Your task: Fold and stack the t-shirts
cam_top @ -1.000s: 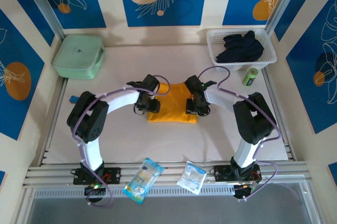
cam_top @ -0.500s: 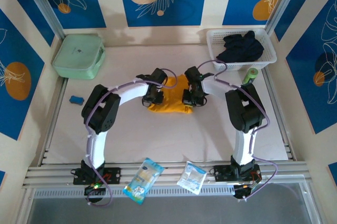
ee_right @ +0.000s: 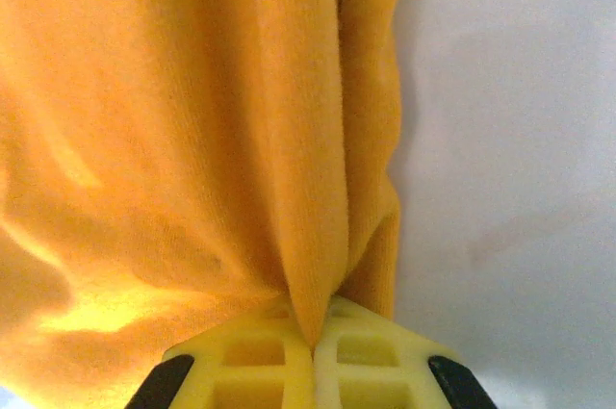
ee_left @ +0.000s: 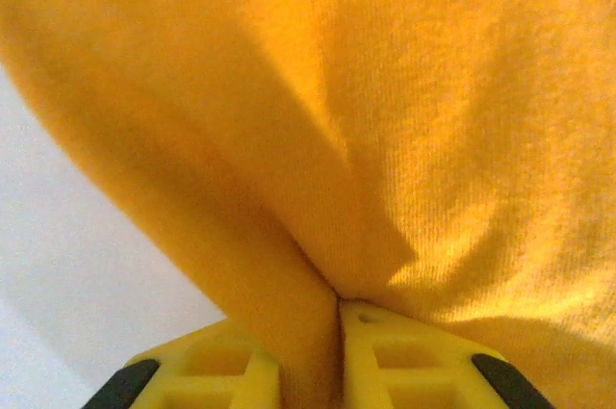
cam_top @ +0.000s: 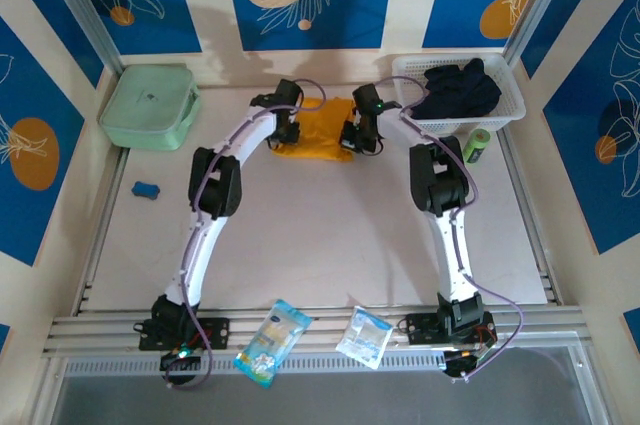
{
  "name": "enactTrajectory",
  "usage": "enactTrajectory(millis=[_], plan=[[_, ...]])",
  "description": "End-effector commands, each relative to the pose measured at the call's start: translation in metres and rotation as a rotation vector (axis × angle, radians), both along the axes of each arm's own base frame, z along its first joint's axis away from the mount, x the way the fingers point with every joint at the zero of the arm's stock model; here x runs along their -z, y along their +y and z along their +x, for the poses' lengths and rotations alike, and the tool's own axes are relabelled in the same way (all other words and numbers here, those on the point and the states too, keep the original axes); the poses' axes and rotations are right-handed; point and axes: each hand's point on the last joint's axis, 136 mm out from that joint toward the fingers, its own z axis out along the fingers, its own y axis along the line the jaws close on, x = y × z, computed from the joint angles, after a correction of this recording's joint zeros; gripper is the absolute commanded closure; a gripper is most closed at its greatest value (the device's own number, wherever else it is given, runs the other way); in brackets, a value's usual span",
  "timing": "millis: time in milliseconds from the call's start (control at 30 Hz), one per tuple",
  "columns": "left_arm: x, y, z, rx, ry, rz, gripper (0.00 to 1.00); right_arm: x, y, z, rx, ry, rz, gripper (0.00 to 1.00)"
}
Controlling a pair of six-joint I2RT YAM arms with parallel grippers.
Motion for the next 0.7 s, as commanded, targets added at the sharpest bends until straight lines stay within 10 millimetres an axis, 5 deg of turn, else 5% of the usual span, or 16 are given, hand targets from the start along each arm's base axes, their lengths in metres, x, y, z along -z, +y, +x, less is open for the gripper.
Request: enactTrajectory(millis=[0,300,467,567,667], plan=[[0.033,0.02,-0.01,0.047,0.113,0.103,0.8,0.047,-0.011,-0.004,0.018,0.134,-0.04,1.0],[0.019,0.019,0.015,0.096,-0.003,0.124,0.65,0.045,-0.001,0.026,0.019,0.113,-0.007,0.98],[0.005,0.023,0.021,0.113,-0.043,0.161,0.32,0.029,-0.002,0.027,0.004,0.088,-0.009,0.55],[-0.017,0.026,0.026,0.118,-0.089,0.184,0.24,0.008,-0.008,0.031,-0.002,0.051,-0.025,0.39],[-0.053,0.028,0.031,0.123,-0.154,0.191,0.22,-0.022,-0.018,0.034,0.001,0.005,-0.029,0.34]])
